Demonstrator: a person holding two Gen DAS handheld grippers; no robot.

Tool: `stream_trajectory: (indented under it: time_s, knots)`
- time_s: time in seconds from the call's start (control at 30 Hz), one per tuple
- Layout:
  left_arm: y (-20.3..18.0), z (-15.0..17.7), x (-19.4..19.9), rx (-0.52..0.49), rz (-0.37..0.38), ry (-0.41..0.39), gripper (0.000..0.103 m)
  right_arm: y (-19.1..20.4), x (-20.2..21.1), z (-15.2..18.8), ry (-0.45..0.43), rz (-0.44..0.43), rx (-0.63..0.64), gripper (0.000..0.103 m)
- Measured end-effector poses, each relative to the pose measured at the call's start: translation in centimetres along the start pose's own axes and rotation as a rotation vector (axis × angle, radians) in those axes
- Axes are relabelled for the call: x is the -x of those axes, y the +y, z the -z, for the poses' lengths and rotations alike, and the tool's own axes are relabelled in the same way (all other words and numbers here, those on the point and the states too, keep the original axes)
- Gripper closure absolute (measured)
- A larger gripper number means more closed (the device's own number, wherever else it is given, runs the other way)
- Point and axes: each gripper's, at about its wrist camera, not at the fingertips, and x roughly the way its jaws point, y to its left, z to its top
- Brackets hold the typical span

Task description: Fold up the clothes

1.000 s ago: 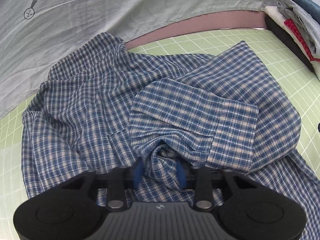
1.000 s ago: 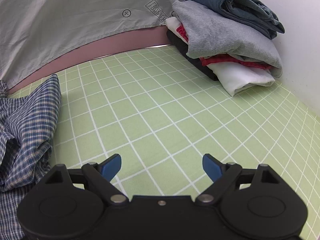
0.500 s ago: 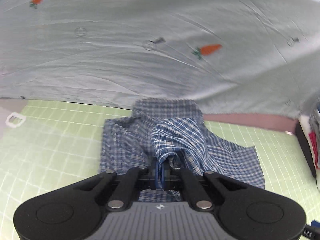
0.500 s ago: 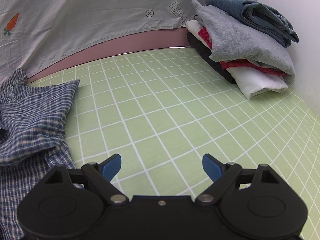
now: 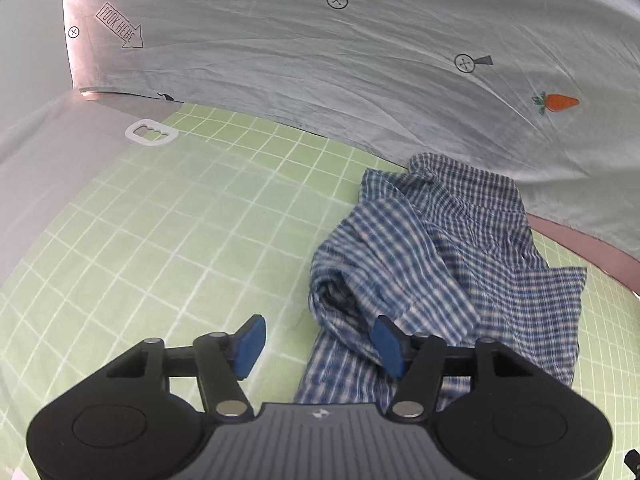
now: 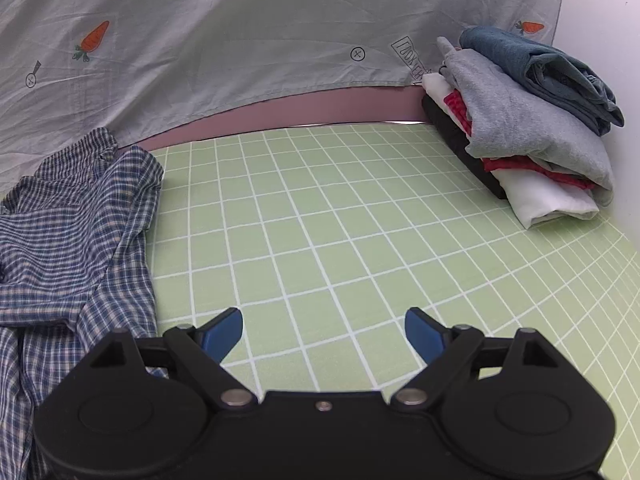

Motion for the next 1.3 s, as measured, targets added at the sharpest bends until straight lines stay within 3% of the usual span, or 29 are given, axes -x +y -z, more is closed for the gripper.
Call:
stream_trajectory:
  time_s: [0.13, 0.4, 0.6, 0.8, 0.87, 1.03, 1.13, 1.3]
  knots:
    - [0.1, 3.2, 2.3, -0.005, 0.012, 0.043, 0.037, 0.3, 2.4, 2.0, 0.003, -0.037, 0.024, 0.014]
    - [0.4, 9.8, 5.2, -0.06, 0.009, 0.157, 0.033, 0.9, 5.9, 8.0, 0.096, -0.14, 0.106, 0.014]
    - [1.3, 13.2, 7.4, -0.108, 0.008, 0.195, 0.033, 0.7, 7.7, 11.2, 0.141, -0.115, 0.116, 0.017]
    - [3.0, 15.0, 9.7, -0.132, -0.006, 0.201, 0.033, -1.3, 8.2, 13.7, 0.174, -0.056, 0.033, 0.037]
    - [3.7, 15.2, 10.2, -0.13, -0.015, 0.201, 0.032, -1.7, 8.6, 14.0, 0.165, -0.06, 0.006, 0.061]
    - [5.2, 15.4, 11.1, -0.125, -0.026, 0.198, 0.032, -1.2, 10.4, 14.3, 0.123, -0.092, 0.002, 0.088]
    - [5.8, 15.7, 11.4, -0.134, -0.019, 0.202, 0.032, -0.5, 11.4, 14.6, 0.102, -0.113, 0.01, 0.1]
    - [6.8, 15.9, 11.5, -0.157, -0.003, 0.214, 0.032, 0.7, 13.1, 14.8, 0.08, -0.16, 0.01, 0.1]
